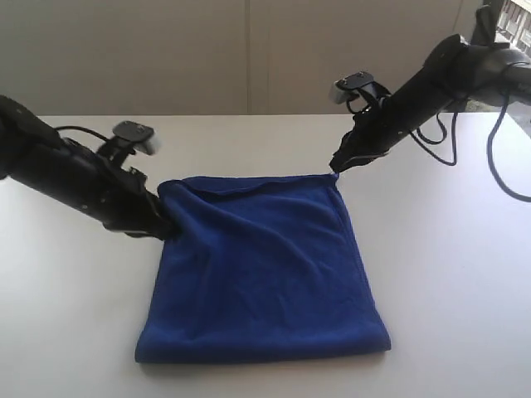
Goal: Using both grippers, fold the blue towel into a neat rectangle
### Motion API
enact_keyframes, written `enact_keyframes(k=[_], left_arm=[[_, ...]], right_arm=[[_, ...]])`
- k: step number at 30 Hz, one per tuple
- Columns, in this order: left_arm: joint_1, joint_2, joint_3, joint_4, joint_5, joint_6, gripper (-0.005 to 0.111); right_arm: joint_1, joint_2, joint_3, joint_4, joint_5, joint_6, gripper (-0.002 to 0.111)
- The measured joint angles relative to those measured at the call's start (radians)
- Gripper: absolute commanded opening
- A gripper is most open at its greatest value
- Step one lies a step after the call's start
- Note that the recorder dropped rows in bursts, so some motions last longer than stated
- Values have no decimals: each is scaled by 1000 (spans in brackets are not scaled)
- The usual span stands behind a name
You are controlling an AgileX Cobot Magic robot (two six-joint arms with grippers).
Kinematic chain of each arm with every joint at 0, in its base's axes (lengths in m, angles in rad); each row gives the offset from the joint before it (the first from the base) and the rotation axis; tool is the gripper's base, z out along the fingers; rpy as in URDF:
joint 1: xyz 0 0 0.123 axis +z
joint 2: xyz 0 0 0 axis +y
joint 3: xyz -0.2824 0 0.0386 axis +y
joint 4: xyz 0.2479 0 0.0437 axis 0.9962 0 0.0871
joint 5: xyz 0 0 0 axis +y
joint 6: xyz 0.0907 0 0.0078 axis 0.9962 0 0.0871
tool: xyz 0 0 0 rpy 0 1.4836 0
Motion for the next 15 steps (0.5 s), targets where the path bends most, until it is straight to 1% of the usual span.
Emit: enact_keyframes(k=[3, 6, 15], left_arm=[[-45, 53, 0, -16, 2, 7, 0], [-68, 92, 0, -31, 2, 13, 0], [-75, 145, 0, -45, 2, 16, 0]], right_arm=[[22, 21, -12, -2, -17, -88, 28], [41, 40, -14, -2, -54, -143, 29], [49, 96, -16, -2, -127, -183, 29]])
